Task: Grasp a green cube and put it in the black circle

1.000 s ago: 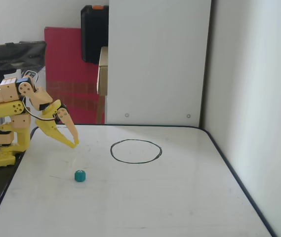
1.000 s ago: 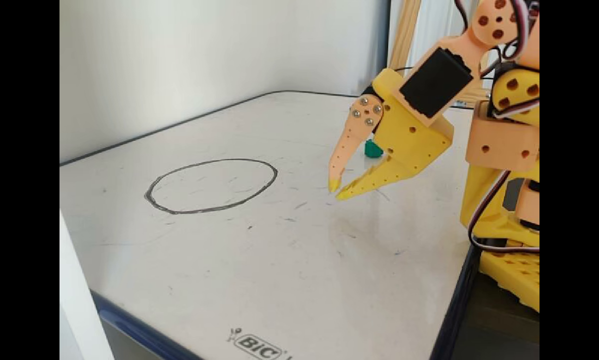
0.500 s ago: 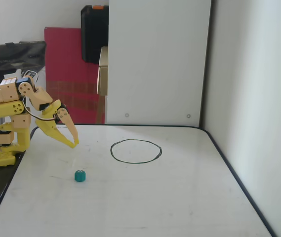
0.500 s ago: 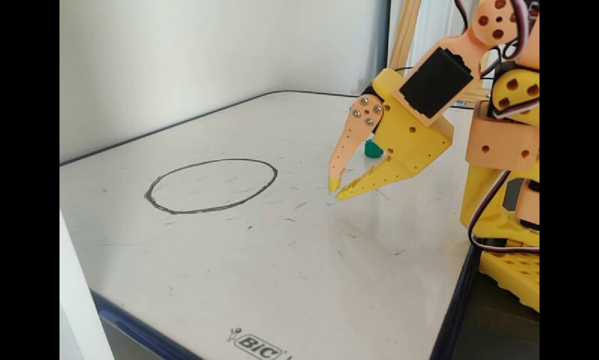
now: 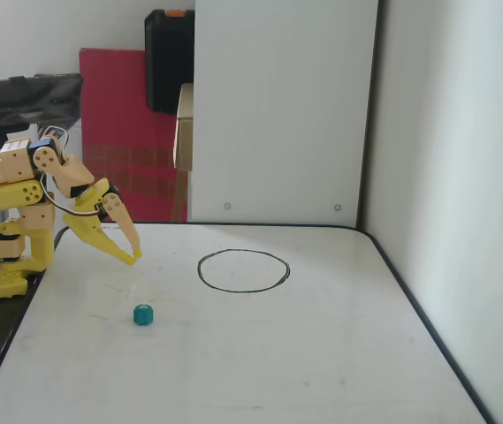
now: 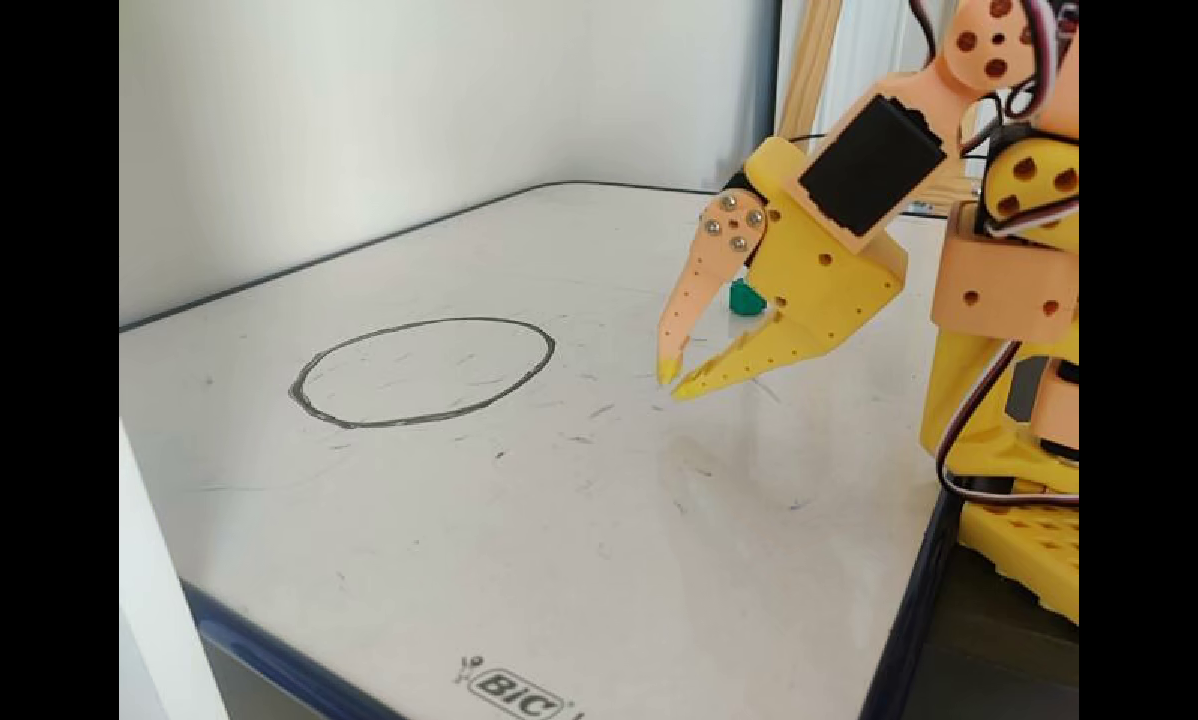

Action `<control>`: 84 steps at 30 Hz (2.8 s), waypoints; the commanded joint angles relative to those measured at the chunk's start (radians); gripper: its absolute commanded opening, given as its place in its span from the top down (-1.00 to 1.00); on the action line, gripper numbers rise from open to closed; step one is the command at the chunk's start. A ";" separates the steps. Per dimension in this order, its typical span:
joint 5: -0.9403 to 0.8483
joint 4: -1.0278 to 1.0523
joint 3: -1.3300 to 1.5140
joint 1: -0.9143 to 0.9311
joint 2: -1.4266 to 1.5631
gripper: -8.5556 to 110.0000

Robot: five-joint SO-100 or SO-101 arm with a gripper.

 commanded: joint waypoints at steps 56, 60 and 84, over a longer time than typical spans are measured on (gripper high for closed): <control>-0.942 0.376 -1.434 0.615 -1.588 0.70; -0.994 0.362 -1.470 0.646 -1.672 0.70; -1.154 0.258 -1.356 0.733 -1.812 0.67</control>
